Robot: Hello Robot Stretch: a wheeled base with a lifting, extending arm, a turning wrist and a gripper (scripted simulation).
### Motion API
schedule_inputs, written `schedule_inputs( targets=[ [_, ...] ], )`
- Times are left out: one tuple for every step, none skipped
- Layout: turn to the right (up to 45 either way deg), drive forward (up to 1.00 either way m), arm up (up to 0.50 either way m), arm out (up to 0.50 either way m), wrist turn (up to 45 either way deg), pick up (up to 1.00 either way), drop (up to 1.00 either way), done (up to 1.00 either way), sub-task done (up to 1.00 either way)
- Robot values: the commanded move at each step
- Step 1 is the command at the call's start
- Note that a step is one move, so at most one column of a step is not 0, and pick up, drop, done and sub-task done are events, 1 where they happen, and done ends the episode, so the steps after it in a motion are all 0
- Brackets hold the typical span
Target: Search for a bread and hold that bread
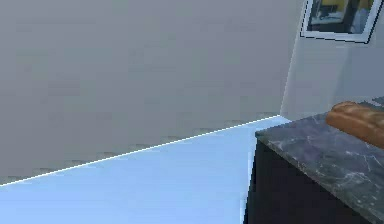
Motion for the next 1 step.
schedule_inputs(
  targets=[
    [6.0,0.0,0.0,0.0,0.0,0.0,0.0,0.0,0.0]
  ],
)
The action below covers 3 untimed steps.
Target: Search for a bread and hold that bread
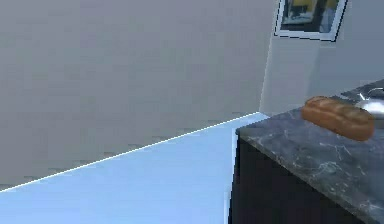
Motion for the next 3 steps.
schedule_inputs(
  targets=[
    [0.0,0.75,0.0,0.0,0.0,0.0,0.0,0.0,0.0],
    [-15.0,0.0,0.0,0.0,0.0,0.0,0.0,0.0,0.0],
    [0.0,0.0,0.5,0.0,0.0,0.0,0.0,0.0,0.0]
  ],
)
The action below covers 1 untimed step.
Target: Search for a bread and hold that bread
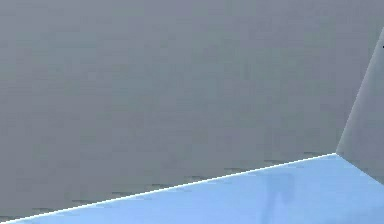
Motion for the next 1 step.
schedule_inputs(
  targets=[
    [0.0,0.0,0.38,0.0,0.0,0.0,0.0,0.0,0.0]
  ],
)
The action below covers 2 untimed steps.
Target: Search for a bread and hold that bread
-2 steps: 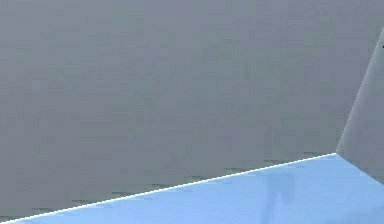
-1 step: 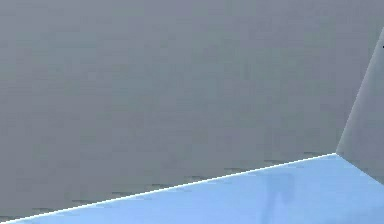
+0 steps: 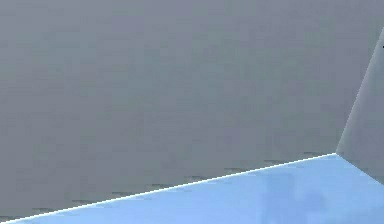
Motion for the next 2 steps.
schedule_inputs(
  targets=[
    [0.0,0.0,0.0,0.42,0.0,0.0,0.0,0.0,0.0],
    [0.0,0.0,0.0,0.0,45.0,0.0,0.0,0.0,0.0]
  ],
)
